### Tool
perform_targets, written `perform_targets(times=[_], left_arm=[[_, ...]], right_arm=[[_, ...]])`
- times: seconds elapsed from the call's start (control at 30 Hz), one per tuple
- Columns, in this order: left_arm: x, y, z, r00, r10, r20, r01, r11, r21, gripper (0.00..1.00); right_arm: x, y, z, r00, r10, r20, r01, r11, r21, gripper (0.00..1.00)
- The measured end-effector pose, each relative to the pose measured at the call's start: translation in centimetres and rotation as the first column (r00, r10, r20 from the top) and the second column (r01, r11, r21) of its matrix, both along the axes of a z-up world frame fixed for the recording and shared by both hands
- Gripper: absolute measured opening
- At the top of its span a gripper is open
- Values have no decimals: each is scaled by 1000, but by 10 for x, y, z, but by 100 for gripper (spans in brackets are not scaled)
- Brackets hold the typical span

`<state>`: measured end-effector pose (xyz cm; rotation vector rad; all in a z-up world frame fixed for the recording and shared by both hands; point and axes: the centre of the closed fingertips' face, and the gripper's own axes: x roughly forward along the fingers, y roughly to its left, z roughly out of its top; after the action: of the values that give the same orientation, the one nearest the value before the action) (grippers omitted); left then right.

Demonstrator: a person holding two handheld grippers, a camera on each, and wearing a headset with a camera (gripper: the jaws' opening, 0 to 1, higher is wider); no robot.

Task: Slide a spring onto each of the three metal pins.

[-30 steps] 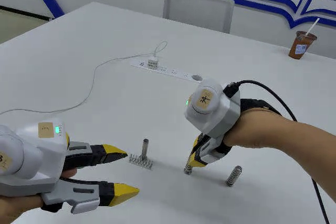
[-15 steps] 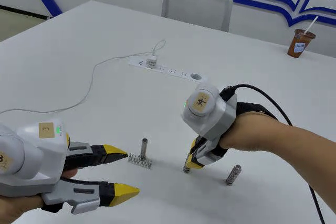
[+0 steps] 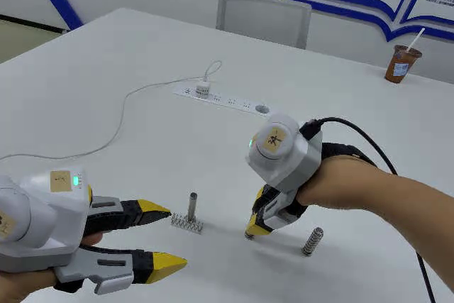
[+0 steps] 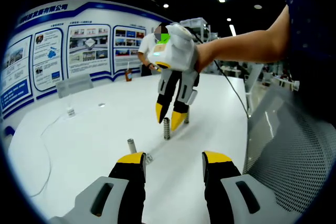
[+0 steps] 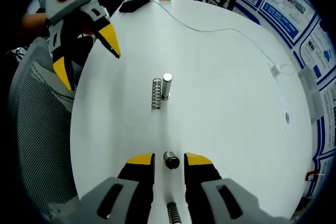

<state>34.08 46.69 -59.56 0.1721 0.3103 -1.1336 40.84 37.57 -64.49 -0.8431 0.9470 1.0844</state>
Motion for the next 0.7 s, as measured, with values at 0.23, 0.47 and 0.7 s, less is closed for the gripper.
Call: perform_targets(times=[0.23,0.47,0.7], left_arm=[[0,4,2,1000,6,8,-6,1000,5,44],[0,6,4,1000,15,17,-15,1000,3,44],[-1,12,3,999,28,16,-28,1000,4,44]], right_arm=[[-2,7,20,999,11,35,-12,999,37,24],[-2,22,35,997,41,63,-45,998,53,24],[-8,46,30,997,60,40,-63,994,86,23]])
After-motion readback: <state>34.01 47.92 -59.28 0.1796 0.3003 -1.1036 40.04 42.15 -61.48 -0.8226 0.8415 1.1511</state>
